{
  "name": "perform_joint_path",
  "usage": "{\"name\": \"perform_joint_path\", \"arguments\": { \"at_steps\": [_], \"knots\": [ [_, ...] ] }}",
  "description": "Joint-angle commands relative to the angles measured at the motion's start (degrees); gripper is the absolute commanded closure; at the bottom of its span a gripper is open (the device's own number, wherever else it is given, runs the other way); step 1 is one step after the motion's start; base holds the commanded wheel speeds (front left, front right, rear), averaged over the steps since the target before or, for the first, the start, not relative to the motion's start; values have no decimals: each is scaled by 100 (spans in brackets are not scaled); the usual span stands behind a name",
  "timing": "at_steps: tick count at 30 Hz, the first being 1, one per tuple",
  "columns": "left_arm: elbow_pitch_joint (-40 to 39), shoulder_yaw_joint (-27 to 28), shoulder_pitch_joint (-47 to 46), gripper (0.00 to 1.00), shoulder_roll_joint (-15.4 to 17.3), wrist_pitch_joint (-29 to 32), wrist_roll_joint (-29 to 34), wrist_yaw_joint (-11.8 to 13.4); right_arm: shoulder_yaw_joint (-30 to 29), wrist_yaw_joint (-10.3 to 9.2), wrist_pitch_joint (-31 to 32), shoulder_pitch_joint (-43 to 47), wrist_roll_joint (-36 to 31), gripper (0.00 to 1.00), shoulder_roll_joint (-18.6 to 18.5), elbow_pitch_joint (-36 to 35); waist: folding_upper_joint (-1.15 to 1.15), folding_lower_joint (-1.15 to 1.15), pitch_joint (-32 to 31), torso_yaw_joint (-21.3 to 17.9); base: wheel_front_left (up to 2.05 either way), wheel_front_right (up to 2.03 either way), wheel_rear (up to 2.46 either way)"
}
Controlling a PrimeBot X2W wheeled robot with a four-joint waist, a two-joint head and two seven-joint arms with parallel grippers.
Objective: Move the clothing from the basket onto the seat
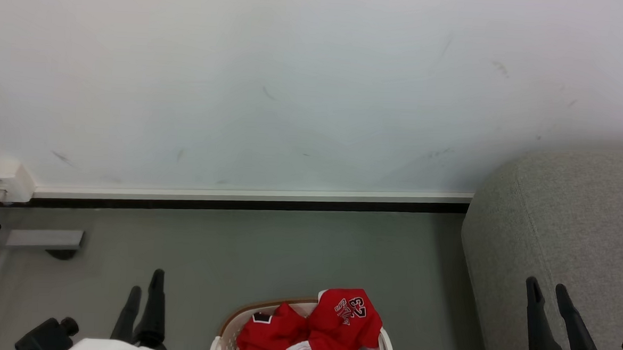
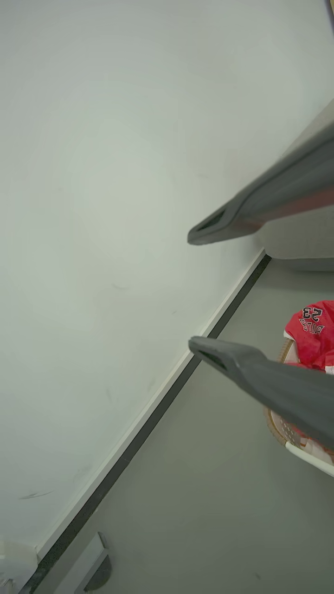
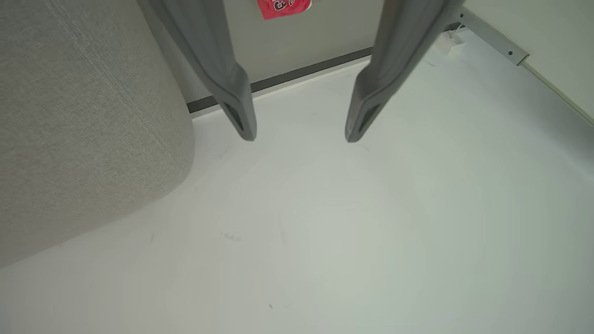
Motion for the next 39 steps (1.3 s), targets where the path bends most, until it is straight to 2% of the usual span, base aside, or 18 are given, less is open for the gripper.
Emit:
{"name": "perform_joint_path", "arguments": {
  "at_steps": [1, 26, 39],
  "knots": [
    [-81, 0, -13, 0, 53, -71, 280, -2, -72, -5, -43, -21, -323, 0, 7, -53, 0, 0, 0, 0, 0, 0, 0],
    [-56, -115, 95, 0, 64, -479, 1977, -12, -317, -7, -158, 152, -2475, 0, 310, -23, 0, 0, -17, -29, 0, 0, 0],
    [-26, -127, 99, 0, 68, -633, 2706, -39, -502, -8, -205, 213, -3167, 0, 450, 13, 0, 0, -18, -45, 0, 0, 0]
  ]
}}
